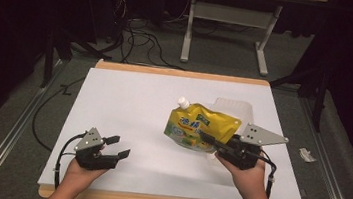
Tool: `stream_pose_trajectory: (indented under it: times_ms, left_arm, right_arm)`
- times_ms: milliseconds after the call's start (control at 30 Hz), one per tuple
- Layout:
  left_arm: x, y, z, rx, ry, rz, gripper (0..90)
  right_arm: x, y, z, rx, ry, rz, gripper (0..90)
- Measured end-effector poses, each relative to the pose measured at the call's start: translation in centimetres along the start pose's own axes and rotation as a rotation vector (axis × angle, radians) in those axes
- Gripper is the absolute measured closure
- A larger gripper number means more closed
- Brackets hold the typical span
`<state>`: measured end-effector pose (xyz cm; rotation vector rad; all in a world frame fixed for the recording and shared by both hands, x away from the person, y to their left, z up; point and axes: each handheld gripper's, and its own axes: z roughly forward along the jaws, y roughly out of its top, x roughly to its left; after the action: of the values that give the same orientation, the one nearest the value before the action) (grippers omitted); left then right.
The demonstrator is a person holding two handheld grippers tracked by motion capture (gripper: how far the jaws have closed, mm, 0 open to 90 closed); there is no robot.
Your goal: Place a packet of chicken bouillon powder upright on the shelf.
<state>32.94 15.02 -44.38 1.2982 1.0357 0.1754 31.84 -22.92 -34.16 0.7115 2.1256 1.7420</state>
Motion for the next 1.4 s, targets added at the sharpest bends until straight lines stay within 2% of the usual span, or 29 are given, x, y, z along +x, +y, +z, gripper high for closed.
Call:
stream_pose_trajectory:
  times_ms: [467,800,1000,1400]
  left_arm:
    - [-0.1,-0.1,0.0,0.005,-0.007,0.004,35.4]
    - [-0.2,-0.1,0.0,0.015,-0.014,0.012,35.4]
    - [-0.3,-0.1,0.0,0.016,-0.017,0.014,35.4]
    - [-0.4,-0.2,0.0,0.025,-0.021,0.013,35.4]
  right_arm:
    - [-2.5,-0.3,-3.1,-0.014,-0.108,0.020,86.2]
    - [-4.3,-1.3,-5.4,-0.001,-0.185,0.058,86.2]
    - [-5.2,-2.0,-6.4,0.005,-0.210,0.082,86.2]
    - [-5.5,-2.7,-7.2,0.023,-0.233,0.097,86.4]
